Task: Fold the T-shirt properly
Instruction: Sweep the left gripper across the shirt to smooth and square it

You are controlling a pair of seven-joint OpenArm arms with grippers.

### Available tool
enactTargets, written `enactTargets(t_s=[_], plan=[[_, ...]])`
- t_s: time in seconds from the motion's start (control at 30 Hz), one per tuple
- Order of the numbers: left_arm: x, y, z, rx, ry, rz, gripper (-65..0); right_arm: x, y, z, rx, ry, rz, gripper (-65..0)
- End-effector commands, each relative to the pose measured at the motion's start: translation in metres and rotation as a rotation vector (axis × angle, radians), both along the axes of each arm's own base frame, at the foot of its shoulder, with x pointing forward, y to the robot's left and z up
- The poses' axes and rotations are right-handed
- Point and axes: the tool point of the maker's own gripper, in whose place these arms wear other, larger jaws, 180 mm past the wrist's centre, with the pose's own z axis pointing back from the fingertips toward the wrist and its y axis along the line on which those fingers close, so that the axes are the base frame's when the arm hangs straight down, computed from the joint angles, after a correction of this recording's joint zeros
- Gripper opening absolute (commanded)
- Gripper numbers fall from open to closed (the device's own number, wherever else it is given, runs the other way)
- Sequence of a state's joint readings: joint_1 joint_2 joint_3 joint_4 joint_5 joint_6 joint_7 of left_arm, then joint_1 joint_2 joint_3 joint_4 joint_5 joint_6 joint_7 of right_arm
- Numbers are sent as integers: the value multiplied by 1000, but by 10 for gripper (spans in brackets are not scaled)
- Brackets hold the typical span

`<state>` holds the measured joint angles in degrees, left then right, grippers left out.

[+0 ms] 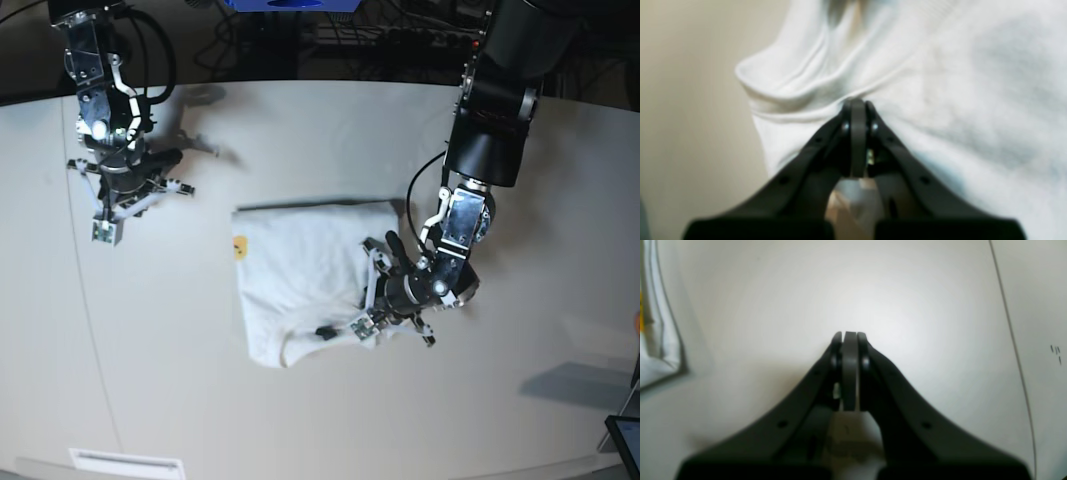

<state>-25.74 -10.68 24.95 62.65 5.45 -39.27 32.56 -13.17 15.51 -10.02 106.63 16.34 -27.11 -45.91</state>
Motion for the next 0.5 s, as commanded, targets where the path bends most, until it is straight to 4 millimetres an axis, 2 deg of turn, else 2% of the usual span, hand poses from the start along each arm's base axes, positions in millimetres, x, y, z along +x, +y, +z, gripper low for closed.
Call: enactTargets(t_s=[0.0,0.1,0.3,0.47], plan=[[5,-9,5,-14,-10,-21,-650,9,-4,12,-20,-51,-2,-646],[9,-29,6,-26,-19,-56,-650,11,-4,14,-20,-57,-2,-646],[-5,-63,1,-22,-10,-142,-650,18,-4,19,-20,-74,-2,-646],[-18,-66,7,-7,-30,-150,-650,20,-5,21,-23,-81,-1,-646]])
